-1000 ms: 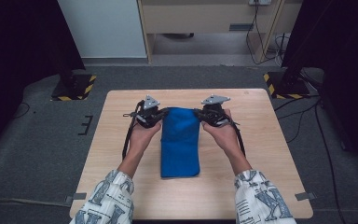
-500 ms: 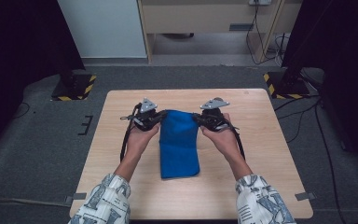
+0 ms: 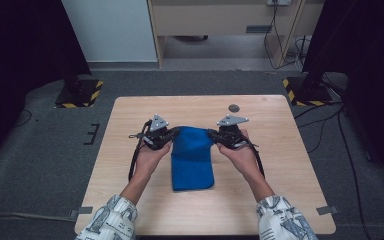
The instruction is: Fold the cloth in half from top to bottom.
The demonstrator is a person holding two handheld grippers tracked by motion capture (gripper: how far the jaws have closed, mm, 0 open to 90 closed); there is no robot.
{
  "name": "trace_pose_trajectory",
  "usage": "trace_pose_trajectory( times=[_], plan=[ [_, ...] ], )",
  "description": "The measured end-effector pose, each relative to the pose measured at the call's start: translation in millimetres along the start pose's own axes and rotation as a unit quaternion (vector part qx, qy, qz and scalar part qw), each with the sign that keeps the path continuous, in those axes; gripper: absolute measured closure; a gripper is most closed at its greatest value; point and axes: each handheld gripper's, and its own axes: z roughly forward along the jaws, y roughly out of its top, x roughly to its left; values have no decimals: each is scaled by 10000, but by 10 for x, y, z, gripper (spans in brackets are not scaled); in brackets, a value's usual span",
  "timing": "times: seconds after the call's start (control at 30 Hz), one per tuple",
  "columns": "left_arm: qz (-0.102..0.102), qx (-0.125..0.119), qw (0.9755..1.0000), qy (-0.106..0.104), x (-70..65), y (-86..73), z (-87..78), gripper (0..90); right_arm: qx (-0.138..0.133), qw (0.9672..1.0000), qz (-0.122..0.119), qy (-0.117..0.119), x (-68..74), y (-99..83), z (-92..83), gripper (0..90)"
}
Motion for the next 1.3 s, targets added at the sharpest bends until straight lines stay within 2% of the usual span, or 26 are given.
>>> trace_pose_trajectory(
  times=[0.2, 0.4, 0.67, 0.87, 0.97, 1.3],
  plan=[
    [-8, -19, 10000, -40, -25, -42, -90, 867, -78, 9999, 72, 87, 32, -74, 3, 855],
    [-40, -49, 10000, -70, -31, -76, -167, 867, -15, 9999, -88, 116, 102, -71, 8, 856],
    [-106, -47, 9999, -119, -78, -158, -218, 866, -17, 9998, -74, 194, 133, -134, -7, 852],
    [-322, -66, 9992, -220, -87, -298, -215, 864, 14, 9996, -102, 254, 147, -195, -23, 858],
    [-526, -119, 9981, -300, -56, -351, -220, 861, 25, 9996, -94, 271, 156, -195, -15, 860],
    [-607, -170, 9975, -324, -22, -380, -299, 839, -9, 9991, -163, 380, 228, -168, -49, 866]
  ],
)
